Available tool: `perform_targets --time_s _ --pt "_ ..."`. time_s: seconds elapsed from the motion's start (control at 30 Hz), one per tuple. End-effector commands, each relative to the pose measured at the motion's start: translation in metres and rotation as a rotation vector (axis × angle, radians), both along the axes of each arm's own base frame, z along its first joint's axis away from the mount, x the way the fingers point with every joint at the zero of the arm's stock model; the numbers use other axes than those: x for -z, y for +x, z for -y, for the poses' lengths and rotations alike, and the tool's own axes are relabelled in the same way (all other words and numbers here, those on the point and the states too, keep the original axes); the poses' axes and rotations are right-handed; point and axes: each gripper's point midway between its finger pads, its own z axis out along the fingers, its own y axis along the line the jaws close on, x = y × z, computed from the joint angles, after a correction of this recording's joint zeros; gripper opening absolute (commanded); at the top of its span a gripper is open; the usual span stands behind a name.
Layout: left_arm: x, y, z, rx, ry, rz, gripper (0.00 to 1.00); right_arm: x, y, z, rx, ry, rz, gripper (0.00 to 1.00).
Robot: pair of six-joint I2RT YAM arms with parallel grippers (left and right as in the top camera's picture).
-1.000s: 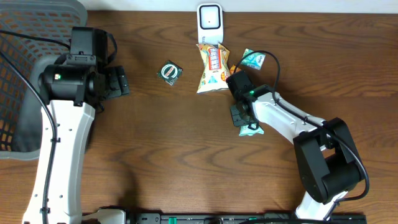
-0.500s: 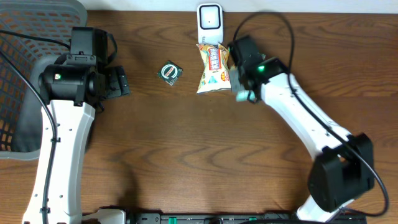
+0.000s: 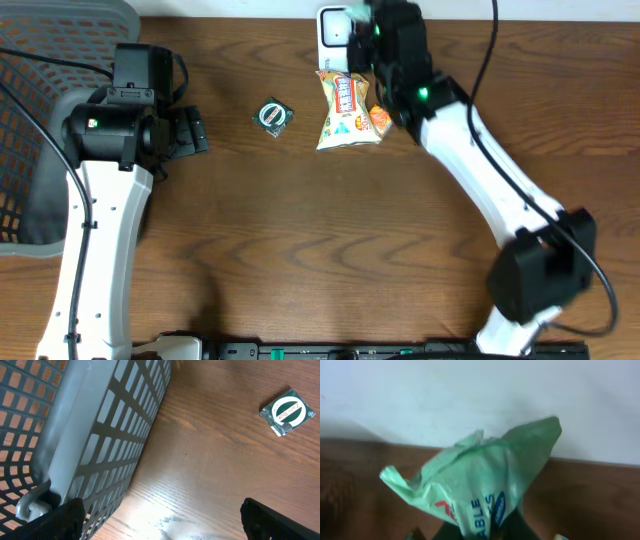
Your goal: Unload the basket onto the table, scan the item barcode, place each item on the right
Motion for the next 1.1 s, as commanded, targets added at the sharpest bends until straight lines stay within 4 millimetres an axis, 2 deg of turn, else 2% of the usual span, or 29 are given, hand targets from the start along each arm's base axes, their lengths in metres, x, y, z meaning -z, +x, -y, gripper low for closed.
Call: perform_targets --time_s 0.0,0.13,0.23,0.33,0.43,0.53,0.83,0.97,1.07 --pt "-0.006 -0.001 -0.005 -0.017 0.012 0.015 0.98 0.007 0.045 -0.013 -0.025 0.036 -0.018 0.01" --pt "-0.006 -0.001 -0.005 -0.017 0.012 0.015 0.98 0.016 0.086 -0.027 -0.023 0.024 -0.017 0.01" --pt "-0.006 -0.001 -0.005 -0.017 0.012 0.015 0.98 0.032 0.112 -0.032 -0.021 0.011 0.013 0.01" --pt "-0.006 -0.001 -0.005 -0.017 0.012 0.015 0.98 0.060 0.126 -0.037 -0.041 -0.035 0.032 0.01" --pt "-0.006 -0.001 -0.005 -0.017 0.012 0.015 0.98 0.086 0.132 -0.040 -0.051 -0.111 0.033 0.01" --pt "-0.006 -0.001 -0.005 -0.017 0.012 0.015 0.98 0.094 0.134 -0.027 0.020 -0.153 0.019 0.01" --pt "-0.006 -0.001 -0.005 -0.017 0.012 0.015 0.98 0.097 0.130 -0.015 0.037 -0.179 -0.021 0.01" --pt "-0.006 -0.001 -0.005 -0.017 0.012 0.015 0.98 0.072 0.129 0.010 0.081 -0.156 -0.025 0.01" --pt "-0.006 -0.001 -0.005 -0.017 0.012 0.015 0.98 0.043 0.127 0.050 0.137 -0.156 -0.031 0.01"
